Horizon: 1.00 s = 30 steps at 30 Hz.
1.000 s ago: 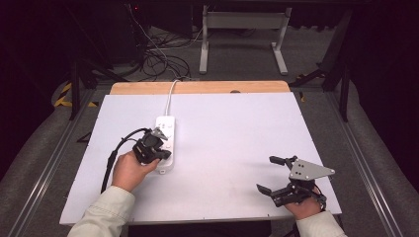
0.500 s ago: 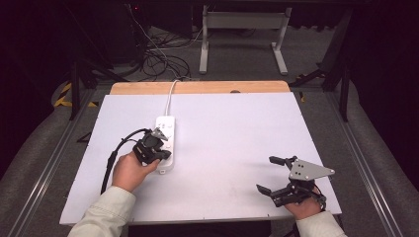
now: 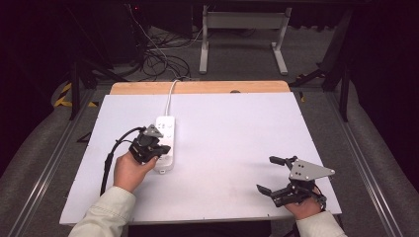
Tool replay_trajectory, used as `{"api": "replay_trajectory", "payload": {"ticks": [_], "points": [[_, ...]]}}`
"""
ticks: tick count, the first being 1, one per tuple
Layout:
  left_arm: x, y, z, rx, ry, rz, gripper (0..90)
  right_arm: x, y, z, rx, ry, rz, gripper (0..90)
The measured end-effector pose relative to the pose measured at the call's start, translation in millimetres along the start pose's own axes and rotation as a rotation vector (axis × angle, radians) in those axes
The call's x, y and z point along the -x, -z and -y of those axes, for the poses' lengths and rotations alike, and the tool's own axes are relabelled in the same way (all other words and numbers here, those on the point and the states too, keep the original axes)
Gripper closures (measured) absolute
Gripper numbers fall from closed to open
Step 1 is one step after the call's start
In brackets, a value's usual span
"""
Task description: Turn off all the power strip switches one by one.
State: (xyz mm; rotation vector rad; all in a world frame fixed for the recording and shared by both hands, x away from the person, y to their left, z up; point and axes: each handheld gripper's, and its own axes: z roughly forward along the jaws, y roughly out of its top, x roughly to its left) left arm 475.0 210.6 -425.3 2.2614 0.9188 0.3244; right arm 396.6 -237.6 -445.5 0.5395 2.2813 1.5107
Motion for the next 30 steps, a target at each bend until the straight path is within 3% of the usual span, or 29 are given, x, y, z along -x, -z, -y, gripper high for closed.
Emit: {"api": "replay_trajectory", "payload": {"ticks": [8, 13, 20, 25, 30], "points": [[3.3, 3.8, -2.9, 0.037, -0.017, -0.024, 90.0, -0.1, -0.4, 0.2, 0.000, 0.003, -0.003, 3.8], [2.8, 1.9, -3.6, 0.042, -0.028, -0.016, 90.0, -0.1, -0.6, 0.2, -0.001, 0.003, -0.003, 3.8], [-6.2, -4.3, -6.5, 0.046, 0.016, -0.012, 90.0, -0.1, -0.8, 0.3, -0.002, -0.001, -0.004, 3.8], [-17.5, -11.8, -8.0, 0.018, 0.050, -0.018, 90.0, -0.1, -1.2, 0.4, -0.004, -0.003, -0.004, 3.8], [-25.3, -21.8, -6.7, -0.005, 0.059, -0.014, 90.0, 0.6, -1.1, 0.7, -0.006, -0.005, -0.005, 3.8]]}}
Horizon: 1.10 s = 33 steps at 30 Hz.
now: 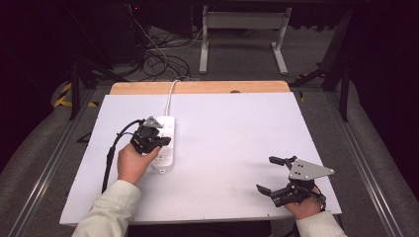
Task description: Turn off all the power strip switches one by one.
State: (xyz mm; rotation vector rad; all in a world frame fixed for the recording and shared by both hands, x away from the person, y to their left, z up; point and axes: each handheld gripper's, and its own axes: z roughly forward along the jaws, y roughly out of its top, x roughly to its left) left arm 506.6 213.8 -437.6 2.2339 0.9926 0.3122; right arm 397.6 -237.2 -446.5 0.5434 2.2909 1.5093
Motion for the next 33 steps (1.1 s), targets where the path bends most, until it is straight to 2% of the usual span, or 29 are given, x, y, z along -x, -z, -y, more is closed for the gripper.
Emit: {"api": "replay_trajectory", "payload": {"ticks": [8, 15, 20, 25, 30, 33], "points": [[-7.8, -9.7, 1.9, -0.013, 0.025, 0.009, 90.0, -0.1, 0.3, 0.1, 0.003, 0.000, -0.002, 3.8], [-4.0, -11.5, 1.3, -0.032, 0.006, 0.011, 90.0, -0.2, 0.4, 0.1, 0.005, 0.000, -0.003, 3.8], [-5.4, -11.2, 1.2, -0.036, 0.017, 0.024, 90.0, -0.2, 0.1, 0.1, 0.002, 0.003, -0.004, 3.8], [-4.6, -12.3, 2.2, -0.041, 0.011, 0.029, 90.0, -0.5, 0.3, 0.1, 0.005, 0.004, -0.005, 3.8], [-0.8, -13.6, 1.9, -0.047, -0.005, -0.006, 90.0, -0.7, 0.4, 0.2, 0.004, 0.004, -0.006, 3.8], [-0.3, -13.7, 2.1, -0.047, -0.009, -0.009, 90.0, -0.7, 0.3, 0.2, 0.003, 0.005, -0.007, 3.8]]}}
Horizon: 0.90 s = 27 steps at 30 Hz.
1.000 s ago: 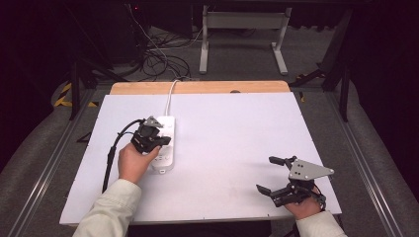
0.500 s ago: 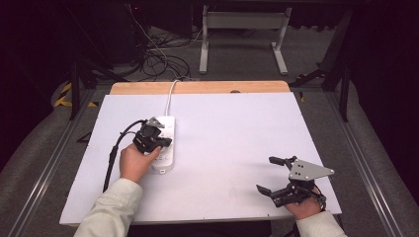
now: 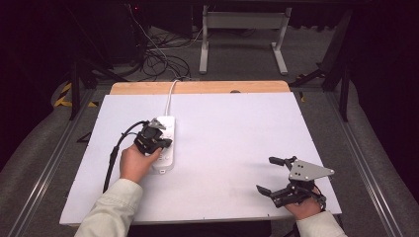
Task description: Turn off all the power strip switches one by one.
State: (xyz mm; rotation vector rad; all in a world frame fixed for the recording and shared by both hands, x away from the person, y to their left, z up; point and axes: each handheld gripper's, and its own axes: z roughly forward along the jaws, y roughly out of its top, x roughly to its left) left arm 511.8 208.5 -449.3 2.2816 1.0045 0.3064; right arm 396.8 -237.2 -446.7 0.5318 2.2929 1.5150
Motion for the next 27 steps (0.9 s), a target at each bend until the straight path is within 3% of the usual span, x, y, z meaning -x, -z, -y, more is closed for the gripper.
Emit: {"api": "replay_trajectory", "payload": {"ticks": [9, 15, 19, 22, 27], "points": [[4.8, -0.8, -0.2, 0.000, -0.033, 0.000, 90.0, -0.1, -0.2, 0.0, -0.003, 0.002, -0.001, 3.8], [3.8, -1.2, 0.9, 0.012, -0.020, 0.008, 90.0, -0.6, 0.3, 0.0, 0.000, 0.000, -0.002, 3.8], [3.6, -0.9, 1.4, 0.013, -0.022, -0.012, 90.0, -0.6, 0.3, 0.0, -0.002, 0.002, -0.002, 3.8], [0.8, -0.8, 3.6, 0.026, -0.010, 0.008, 90.0, -0.7, -0.1, 0.0, -0.001, 0.001, -0.005, 3.8], [3.3, -1.0, 3.3, 0.026, -0.020, -0.010, 90.0, -0.6, -0.3, 0.0, -0.001, 0.001, -0.006, 3.8]]}}
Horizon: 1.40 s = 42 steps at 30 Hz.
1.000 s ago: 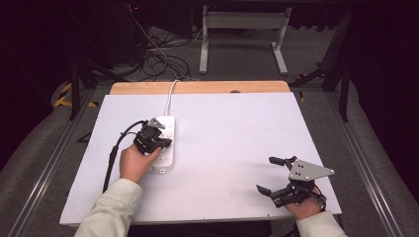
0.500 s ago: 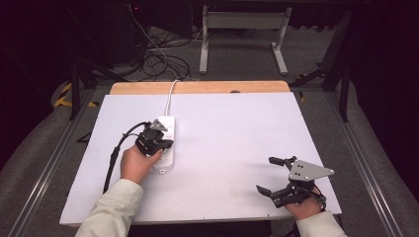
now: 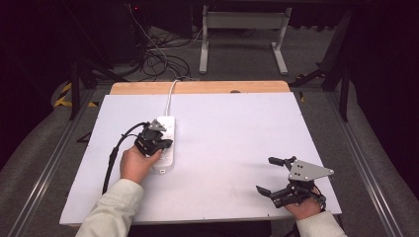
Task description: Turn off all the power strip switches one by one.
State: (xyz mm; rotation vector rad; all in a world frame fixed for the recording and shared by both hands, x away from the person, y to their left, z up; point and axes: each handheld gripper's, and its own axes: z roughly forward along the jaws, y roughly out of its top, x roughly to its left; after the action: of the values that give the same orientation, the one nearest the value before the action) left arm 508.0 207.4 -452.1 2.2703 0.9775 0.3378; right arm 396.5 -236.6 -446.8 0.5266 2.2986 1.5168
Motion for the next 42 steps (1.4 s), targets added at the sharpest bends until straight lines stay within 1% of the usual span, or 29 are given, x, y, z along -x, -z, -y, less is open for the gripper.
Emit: {"api": "replay_trajectory", "payload": {"ticks": [5, 6, 7, 8, 9, 10, 11, 12, 15, 17, 19, 22, 24, 25, 26, 27, 28, 29, 30, 31, 35, 36, 37, 38, 39, 40, 42], "points": [[-0.5, -0.1, 0.4, 0.004, -0.003, -0.002, 90.0, -0.1, 0.5, 0.1, 0.001, -0.001, 0.001, 3.8], [-0.9, -0.1, 0.8, 0.004, 0.000, 0.005, 90.0, -0.1, 0.6, 0.0, 0.001, -0.001, 0.001, 3.8], [-1.0, -0.3, 1.1, 0.006, 0.009, 0.002, 90.0, -0.1, 0.5, 0.0, 0.000, -0.001, 0.001, 3.8], [-1.8, -0.1, 1.6, 0.006, 0.010, -0.012, 90.0, -0.2, 0.4, 0.1, 0.001, -0.001, 0.000, 3.8], [-3.7, -0.1, 2.7, 0.012, 0.020, -0.014, 90.0, -0.3, 0.8, 0.0, 0.001, -0.001, 0.002, 3.8], [-6.8, 0.4, 3.8, 0.017, 0.040, 0.006, 90.0, -0.3, 0.8, 0.0, 0.001, -0.001, 0.002, 3.8], [-8.2, 0.6, 4.9, 0.022, 0.043, 0.017, 90.0, -0.3, 0.9, 0.1, 0.004, -0.002, 0.001, 3.8], [-7.7, 0.6, 5.8, 0.027, 0.041, 0.015, 90.0, -0.3, 1.0, 0.1, 0.004, -0.002, 0.000, 3.8], [-1.8, 0.1, 4.1, 0.020, 0.015, -0.024, 90.0, 0.0, 0.5, 0.2, 0.000, -0.003, 0.000, 3.8], [-1.4, -0.1, 4.5, 0.023, 0.015, -0.026, 90.0, 0.0, 0.0, 0.2, -0.002, -0.003, -0.001, 3.8], [-0.3, -0.2, 4.7, 0.016, 0.002, -0.028, 90.0, -0.3, 0.1, 0.1, -0.001, -0.003, -0.001, 3.8], [2.5, -0.1, 4.4, 0.011, -0.010, -0.047, 90.0, -0.2, 0.3, 0.2, -0.002, -0.004, 0.001, 3.8], [4.1, 0.6, 2.9, 0.001, -0.013, -0.067, 90.0, -0.2, 0.0, 0.3, -0.001, -0.004, 0.000, 3.8], [6.3, 2.1, 2.0, 0.005, -0.021, -0.100, 90.0, -0.3, 0.2, 0.2, -0.001, -0.002, 0.000, 3.8], [6.2, 4.8, 0.3, 0.005, -0.015, -0.095, 90.0, -0.3, 0.7, 0.2, 0.001, -0.002, 0.001, 3.8], [4.5, 8.8, -0.2, 0.034, -0.005, -0.081, 90.0, 0.0, 1.2, 0.3, 0.004, -0.004, 0.001, 3.8], [1.8, 14.6, -1.5, 0.073, 0.015, -0.067, 90.0, 0.5, 1.6, 0.4, 0.004, -0.004, 0.001, 3.8], [-0.8, 20.1, -3.4, 0.098, 0.031, -0.050, 90.0, 0.8, 1.5, 0.5, 0.006, -0.006, 0.001, 3.8], [-2.6, 25.1, -4.9, 0.115, 0.036, -0.048, 90.0, 1.1, 1.2, 0.7, 0.004, -0.006, 0.001, 3.8], [-2.8, 27.6, -5.3, 0.130, 0.048, -0.035, 90.0, 1.2, 0.8, 0.6, 0.000, -0.005, 0.001, 3.8], [-2.7, 25.7, -6.1, 0.119, 0.035, -0.029, 90.0, 1.2, 0.0, 0.5, -0.001, -0.002, -0.002, 3.8], [-2.8, 25.1, -6.4, 0.126, 0.036, -0.029, 90.0, 1.0, 0.2, 0.5, 0.000, -0.002, -0.002, 3.8], [-3.1, 24.2, -6.6, 0.131, 0.040, -0.018, 90.0, 0.7, 0.4, 0.5, 0.001, -0.001, 0.000, 3.8], [-3.8, 23.5, -7.1, 0.121, 0.036, -0.018, 90.0, 0.4, 0.6, 0.4, 0.000, 0.000, 0.002, 3.8], [-4.3, 22.6, -7.1, 0.124, 0.031, -0.025, 90.0, 0.2, 0.7, 0.3, 0.000, -0.002, 0.002, 3.8], [-4.4, 22.2, -6.8, 0.128, 0.039, -0.029, 90.0, 0.1, 0.6, 0.3, 0.000, -0.002, 0.002, 3.8], [-7.7, 21.7, -6.5, 0.138, 0.058, -0.020, 90.0, 0.0, 0.3, 0.2, -0.001, -0.001, 0.001, 3.8]]}}
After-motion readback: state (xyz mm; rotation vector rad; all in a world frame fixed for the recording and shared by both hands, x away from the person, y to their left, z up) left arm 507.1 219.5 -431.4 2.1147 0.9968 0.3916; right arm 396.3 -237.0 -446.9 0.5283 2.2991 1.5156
